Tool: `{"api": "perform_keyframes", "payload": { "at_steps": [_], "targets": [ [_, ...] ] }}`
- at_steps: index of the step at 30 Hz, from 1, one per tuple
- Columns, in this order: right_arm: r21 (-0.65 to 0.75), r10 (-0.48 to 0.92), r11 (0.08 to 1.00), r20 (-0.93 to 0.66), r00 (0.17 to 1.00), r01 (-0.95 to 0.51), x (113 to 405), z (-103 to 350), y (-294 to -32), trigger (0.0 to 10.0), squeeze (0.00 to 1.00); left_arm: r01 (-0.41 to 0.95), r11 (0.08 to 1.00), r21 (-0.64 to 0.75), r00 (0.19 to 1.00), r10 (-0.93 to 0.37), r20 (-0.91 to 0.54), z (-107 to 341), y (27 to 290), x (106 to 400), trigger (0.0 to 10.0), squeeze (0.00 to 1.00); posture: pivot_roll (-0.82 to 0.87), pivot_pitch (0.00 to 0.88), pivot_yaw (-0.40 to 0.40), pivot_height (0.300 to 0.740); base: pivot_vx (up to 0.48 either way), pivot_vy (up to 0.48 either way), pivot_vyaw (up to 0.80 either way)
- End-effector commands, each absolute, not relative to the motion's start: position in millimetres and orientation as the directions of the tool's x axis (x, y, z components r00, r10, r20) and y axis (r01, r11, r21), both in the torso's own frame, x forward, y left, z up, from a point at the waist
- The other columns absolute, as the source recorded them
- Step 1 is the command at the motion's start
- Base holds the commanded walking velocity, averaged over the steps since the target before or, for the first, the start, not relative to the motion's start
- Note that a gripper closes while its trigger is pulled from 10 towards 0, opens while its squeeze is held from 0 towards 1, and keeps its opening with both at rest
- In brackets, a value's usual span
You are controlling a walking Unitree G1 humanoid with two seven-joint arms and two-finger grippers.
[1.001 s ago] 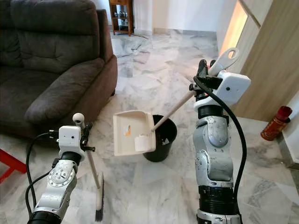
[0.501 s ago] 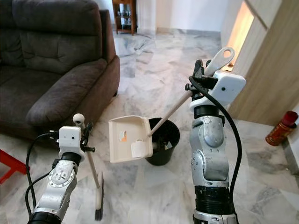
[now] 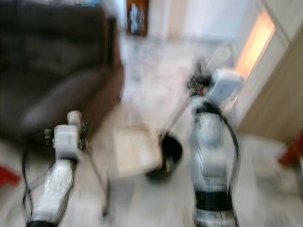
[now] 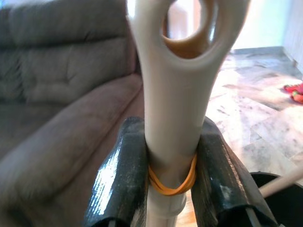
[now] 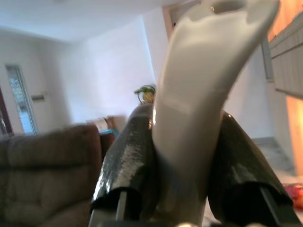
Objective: Sweep floor
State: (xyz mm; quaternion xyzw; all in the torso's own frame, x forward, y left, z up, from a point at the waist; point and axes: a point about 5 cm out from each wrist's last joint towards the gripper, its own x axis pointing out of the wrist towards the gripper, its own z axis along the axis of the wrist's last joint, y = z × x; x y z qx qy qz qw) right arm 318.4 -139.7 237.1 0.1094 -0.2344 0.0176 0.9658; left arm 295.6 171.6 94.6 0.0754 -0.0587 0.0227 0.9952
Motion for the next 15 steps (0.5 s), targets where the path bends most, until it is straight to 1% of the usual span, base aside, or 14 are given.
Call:
{"api": "perform_keyframes", "payload": {
  "at_steps": [1, 15],
  "targets": [
    [0.213, -0.048, 0.974, 0.520, 0.853, -0.075, 314.4, 251.0, -147.9, 10.0, 0.00, -0.048, 0.988, 0.145, 0.984, 0.021, 0.179, 107.0, 166.0, 299.2, 10.0, 0.00, 0.14, 0.000, 0.019, 0.740, 0.386, 0.000, 0.00],
    [0.217, -0.046, 0.972, 0.541, 0.840, -0.087, 314.6, 255.6, -146.7, 10.0, 0.00, -0.052, 0.988, 0.144, 0.982, 0.024, 0.189, 108.3, 165.7, 299.9, 10.0, 0.00, 0.14, 0.000, 0.016, 0.740, 0.386, 0.000, 0.00]
  ]
}}
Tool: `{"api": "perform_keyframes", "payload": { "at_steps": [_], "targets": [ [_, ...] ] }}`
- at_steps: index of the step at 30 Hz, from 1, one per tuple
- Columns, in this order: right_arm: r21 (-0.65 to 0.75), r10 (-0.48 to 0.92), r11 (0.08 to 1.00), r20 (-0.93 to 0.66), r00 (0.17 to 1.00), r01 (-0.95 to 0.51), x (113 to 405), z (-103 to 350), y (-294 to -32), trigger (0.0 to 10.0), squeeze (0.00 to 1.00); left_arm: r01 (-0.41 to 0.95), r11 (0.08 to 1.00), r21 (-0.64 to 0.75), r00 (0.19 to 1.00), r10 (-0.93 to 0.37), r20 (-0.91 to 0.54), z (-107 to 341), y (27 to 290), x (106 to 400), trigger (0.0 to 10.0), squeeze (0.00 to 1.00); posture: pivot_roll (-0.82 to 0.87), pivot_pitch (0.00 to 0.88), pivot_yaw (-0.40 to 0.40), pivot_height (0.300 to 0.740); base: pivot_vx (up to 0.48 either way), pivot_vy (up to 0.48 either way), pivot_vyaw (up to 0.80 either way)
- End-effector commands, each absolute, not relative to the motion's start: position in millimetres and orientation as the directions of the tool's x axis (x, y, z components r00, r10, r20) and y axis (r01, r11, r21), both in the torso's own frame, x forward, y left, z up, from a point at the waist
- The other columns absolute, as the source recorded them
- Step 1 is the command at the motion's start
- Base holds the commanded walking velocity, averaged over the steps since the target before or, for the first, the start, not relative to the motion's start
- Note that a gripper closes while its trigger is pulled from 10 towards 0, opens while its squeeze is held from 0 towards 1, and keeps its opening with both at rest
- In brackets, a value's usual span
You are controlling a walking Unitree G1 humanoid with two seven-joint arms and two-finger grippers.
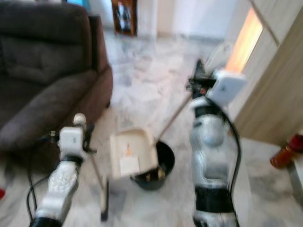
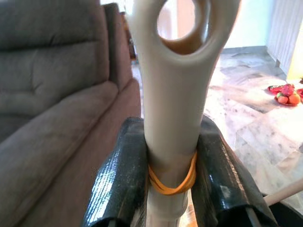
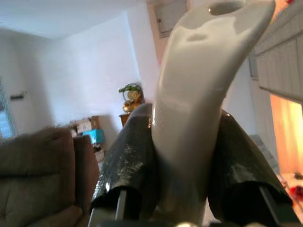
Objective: Sweep floor
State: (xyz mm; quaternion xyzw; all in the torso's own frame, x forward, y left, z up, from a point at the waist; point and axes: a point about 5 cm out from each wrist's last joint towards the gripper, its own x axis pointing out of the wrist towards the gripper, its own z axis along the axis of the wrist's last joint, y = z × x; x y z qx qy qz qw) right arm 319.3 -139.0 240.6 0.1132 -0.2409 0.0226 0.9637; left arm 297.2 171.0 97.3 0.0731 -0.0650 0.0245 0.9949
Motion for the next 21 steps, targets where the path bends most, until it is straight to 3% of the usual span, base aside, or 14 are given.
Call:
{"api": "perform_keyframes", "payload": {
  "at_steps": [1, 11, 21],
  "targets": [
    [0.218, -0.047, 0.972, 0.545, 0.837, -0.088, 314.3, 256.7, -146.7, 10.0, 0.00, -0.051, 0.988, 0.144, 0.981, 0.023, 0.191, 108.6, 165.5, 300.1, 10.0, 0.00, 0.14, 0.000, 0.017, 0.740, 0.382, 0.000, 0.00],
    [0.216, -0.048, 0.972, 0.557, 0.829, -0.089, 313.7, 259.2, -146.5, 10.0, 0.00, -0.051, 0.989, 0.141, 0.980, 0.022, 0.195, 109.1, 164.8, 300.1, 10.0, 0.00, 0.14, 0.000, 0.016, 0.740, 0.367, 0.000, 0.00],
    [0.126, -0.002, 0.988, 0.608, 0.794, -0.094, 308.9, 266.1, -139.9, 10.0, 0.00, -0.046, 0.989, 0.137, 0.980, 0.018, 0.200, 109.5, 163.9, 299.4, 10.0, 0.00, 0.14, 0.000, 0.017, 0.740, 0.000, 0.000, 0.00]
  ]
}}
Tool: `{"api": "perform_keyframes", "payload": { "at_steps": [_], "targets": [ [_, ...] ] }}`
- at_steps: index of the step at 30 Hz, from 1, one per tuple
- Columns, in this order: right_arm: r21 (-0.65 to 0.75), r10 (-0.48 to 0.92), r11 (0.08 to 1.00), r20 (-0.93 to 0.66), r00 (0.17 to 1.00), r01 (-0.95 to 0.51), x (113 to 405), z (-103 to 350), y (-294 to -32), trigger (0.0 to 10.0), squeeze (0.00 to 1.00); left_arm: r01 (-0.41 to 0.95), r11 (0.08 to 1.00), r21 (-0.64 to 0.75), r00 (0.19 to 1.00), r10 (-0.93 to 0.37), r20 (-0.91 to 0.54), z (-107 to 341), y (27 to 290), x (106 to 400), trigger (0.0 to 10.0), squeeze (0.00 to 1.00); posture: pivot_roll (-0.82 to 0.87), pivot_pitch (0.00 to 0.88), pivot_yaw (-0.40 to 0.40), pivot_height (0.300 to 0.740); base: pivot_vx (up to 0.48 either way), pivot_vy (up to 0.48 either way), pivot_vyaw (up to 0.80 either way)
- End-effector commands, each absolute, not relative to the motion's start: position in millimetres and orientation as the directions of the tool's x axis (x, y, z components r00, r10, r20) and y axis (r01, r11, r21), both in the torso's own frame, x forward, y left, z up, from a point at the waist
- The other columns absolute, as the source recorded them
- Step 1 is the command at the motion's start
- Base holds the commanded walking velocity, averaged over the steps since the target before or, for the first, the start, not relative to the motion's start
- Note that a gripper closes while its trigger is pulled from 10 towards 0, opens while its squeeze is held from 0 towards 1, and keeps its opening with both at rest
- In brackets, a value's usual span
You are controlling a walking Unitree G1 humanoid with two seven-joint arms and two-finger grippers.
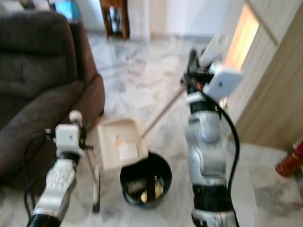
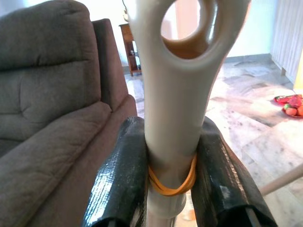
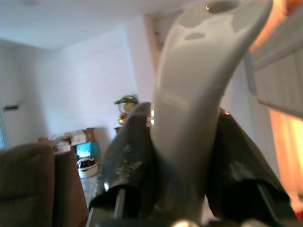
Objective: Sweep floor
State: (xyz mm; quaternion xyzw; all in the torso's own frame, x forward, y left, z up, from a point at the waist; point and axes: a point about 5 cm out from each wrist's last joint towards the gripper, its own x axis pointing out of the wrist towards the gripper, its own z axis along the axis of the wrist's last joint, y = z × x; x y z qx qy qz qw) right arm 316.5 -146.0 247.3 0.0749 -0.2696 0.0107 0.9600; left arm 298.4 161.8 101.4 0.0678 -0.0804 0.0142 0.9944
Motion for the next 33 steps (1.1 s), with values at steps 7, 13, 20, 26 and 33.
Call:
{"api": "perform_keyframes", "payload": {
  "at_steps": [7, 13, 20, 26, 33],
  "targets": [
    [0.090, 0.015, 0.992, 0.626, 0.780, -0.092, 306, 267, -136, 10.0, 0.00, -0.045, 0.989, 0.138, 0.981, 0.018, 0.195, 108, 164, 299, 10.0, 0.00, 0.14, 0.000, 0.017, 0.740, 0.000, 0.000, 0.00],
    [-0.024, 0.071, 0.997, 0.659, 0.749, -0.073, 301, 268, -130, 10.0, 0.00, -0.047, 0.989, 0.140, 0.981, 0.019, 0.195, 108, 164, 299, 10.0, 0.00, 0.14, 0.000, 0.019, 0.740, 0.000, 0.000, 0.00],
    [-0.133, 0.167, 0.986, 0.669, 0.724, -0.104, 295, 262, -112, 10.0, 0.00, -0.046, 0.989, 0.139, 0.981, 0.018, 0.195, 108, 164, 299, 10.0, 0.00, 0.14, 0.000, 0.019, 0.740, 0.000, 0.000, 0.00],
    [-0.250, 0.308, 0.950, 0.665, 0.681, -0.185, 285, 254, -82, 10.0, 0.00, -0.046, 0.990, 0.136, 0.980, 0.019, 0.196, 108, 164, 298, 10.0, 0.00, 0.14, 0.000, 0.018, 0.740, 0.000, 0.000, 0.00],
    [-0.410, 0.475, 0.876, 0.643, 0.601, -0.253, 272, 247, -55, 10.0, 0.00, -0.049, 0.990, 0.134, 0.980, 0.022, 0.197, 108, 163, 299, 10.0, 0.00, 0.14, 0.000, 0.017, 0.740, 0.000, 0.000, 0.00]
  ]
}}
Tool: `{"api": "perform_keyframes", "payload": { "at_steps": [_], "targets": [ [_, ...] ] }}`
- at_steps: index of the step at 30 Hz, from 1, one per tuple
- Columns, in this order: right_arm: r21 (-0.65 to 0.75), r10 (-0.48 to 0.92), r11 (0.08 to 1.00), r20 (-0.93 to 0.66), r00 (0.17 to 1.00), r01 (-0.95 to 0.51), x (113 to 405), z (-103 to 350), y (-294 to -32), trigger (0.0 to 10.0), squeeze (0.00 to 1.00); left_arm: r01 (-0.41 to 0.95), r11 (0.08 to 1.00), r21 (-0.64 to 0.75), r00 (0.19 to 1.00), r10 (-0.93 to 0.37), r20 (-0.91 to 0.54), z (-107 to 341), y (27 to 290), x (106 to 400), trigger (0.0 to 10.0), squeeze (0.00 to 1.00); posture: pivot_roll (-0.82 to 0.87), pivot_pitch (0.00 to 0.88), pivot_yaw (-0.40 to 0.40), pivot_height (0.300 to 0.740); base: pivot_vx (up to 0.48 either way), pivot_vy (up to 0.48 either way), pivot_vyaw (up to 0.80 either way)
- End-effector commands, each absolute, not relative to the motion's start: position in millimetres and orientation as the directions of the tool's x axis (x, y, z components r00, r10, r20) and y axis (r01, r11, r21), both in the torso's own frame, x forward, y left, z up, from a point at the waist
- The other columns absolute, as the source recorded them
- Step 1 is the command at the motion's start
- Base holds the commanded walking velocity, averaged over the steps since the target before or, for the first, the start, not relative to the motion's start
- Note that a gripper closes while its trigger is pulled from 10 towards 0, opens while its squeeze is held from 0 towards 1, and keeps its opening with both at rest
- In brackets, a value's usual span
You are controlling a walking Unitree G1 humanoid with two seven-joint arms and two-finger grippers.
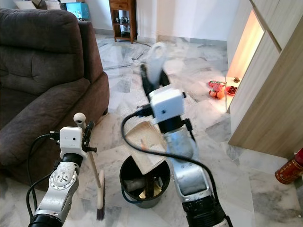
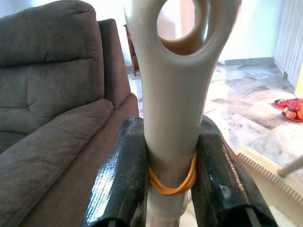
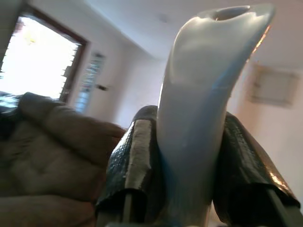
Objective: Sweep floor
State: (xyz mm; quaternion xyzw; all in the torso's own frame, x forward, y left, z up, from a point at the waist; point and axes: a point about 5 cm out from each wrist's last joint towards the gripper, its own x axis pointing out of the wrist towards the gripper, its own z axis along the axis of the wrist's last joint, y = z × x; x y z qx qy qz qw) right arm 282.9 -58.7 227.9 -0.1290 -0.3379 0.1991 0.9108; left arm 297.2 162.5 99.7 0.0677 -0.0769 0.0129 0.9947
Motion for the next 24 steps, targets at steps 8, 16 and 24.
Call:
{"api": "perform_keyframes", "payload": {
  "at_steps": [8, 16, 24],
  "targets": [
    [-0.425, 0.508, 0.859, 0.639, 0.577, -0.285, 268, 245, -45, 10.0, 0.00, -0.050, 0.990, 0.133, 0.980, 0.023, 0.197, 108, 163, 299, 10.0, 0.00, 0.14, 0.000, 0.014, 0.740, 0.000, 0.000, 0.00],
    [-0.508, 0.568, 0.816, 0.618, 0.544, -0.275, 266, 243, -42, 10.0, 0.00, -0.049, 0.990, 0.132, 0.980, 0.022, 0.198, 108, 163, 299, 10.0, 0.00, 0.13, 0.000, 0.014, 0.740, 0.000, 0.000, 0.00],
    [-0.537, 0.593, 0.796, 0.601, 0.536, -0.278, 266, 240, -39, 10.0, 0.00, -0.048, 0.990, 0.132, 0.980, 0.021, 0.197, 107, 163, 300, 10.0, 0.00, 0.14, 0.000, 0.014, 0.740, 0.000, 0.000, 0.00]
  ]
}}
